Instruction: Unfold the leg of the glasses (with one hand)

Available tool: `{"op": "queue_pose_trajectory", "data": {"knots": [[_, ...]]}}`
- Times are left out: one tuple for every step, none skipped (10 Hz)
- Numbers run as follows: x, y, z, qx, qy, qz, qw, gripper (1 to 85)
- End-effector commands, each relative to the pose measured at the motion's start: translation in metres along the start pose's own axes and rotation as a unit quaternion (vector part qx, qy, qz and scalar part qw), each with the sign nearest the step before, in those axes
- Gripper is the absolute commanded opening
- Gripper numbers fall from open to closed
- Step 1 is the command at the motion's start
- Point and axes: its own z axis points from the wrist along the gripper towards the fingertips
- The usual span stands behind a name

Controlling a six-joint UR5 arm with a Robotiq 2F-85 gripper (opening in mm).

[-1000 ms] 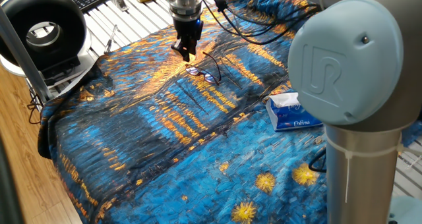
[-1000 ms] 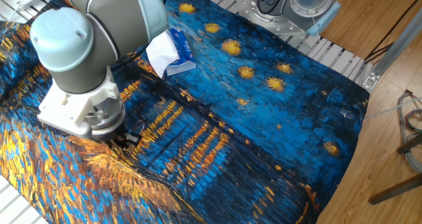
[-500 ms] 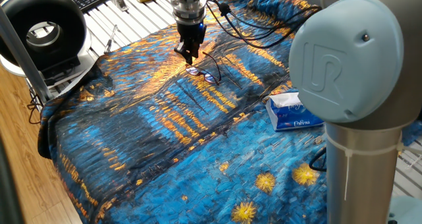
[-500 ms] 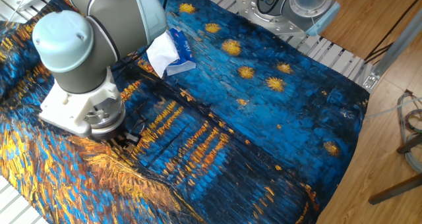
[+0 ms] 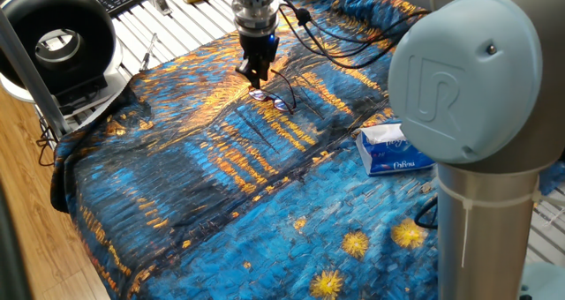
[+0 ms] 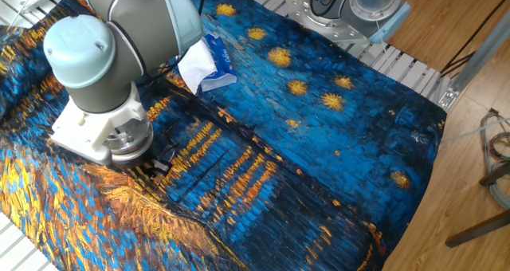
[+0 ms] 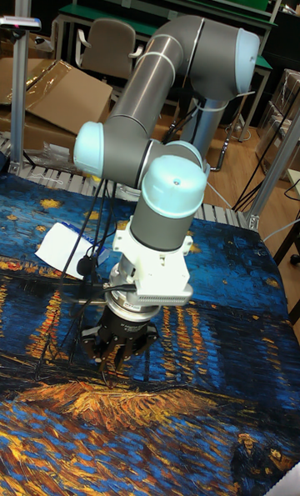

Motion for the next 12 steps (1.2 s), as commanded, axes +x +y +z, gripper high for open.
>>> {"op": "queue_pose_trajectory", "data": {"knots": [[0.005, 0.006, 0.006, -0.009, 0.0, 0.015, 0.9998, 32.3], [0.007, 0.007, 0.007, -0.01, 0.002, 0.018, 0.9998, 31.7], [0.009, 0.006, 0.008, -0.009, 0.004, 0.02, 0.9997, 30.7], [0.012, 0.005, 0.008, -0.008, 0.006, 0.021, 0.9997, 29.0], [0.014, 0.003, 0.009, -0.007, 0.006, 0.021, 0.9997, 28.3], [0.016, 0.001, 0.009, -0.006, 0.007, 0.019, 0.9998, 28.3], [0.018, -0.001, 0.01, -0.007, 0.005, 0.018, 0.9998, 28.3], [0.019, -0.002, 0.011, -0.007, 0.005, 0.017, 0.9998, 28.3], [0.019, -0.002, 0.011, -0.006, 0.004, 0.016, 0.9998, 28.3], [0.019, -0.002, 0.012, -0.006, 0.004, 0.016, 0.9998, 28.0], [0.019, -0.002, 0.012, -0.006, 0.004, 0.018, 0.9998, 27.3], [0.019, -0.003, 0.013, -0.006, 0.004, 0.018, 0.9998, 26.7]]}}
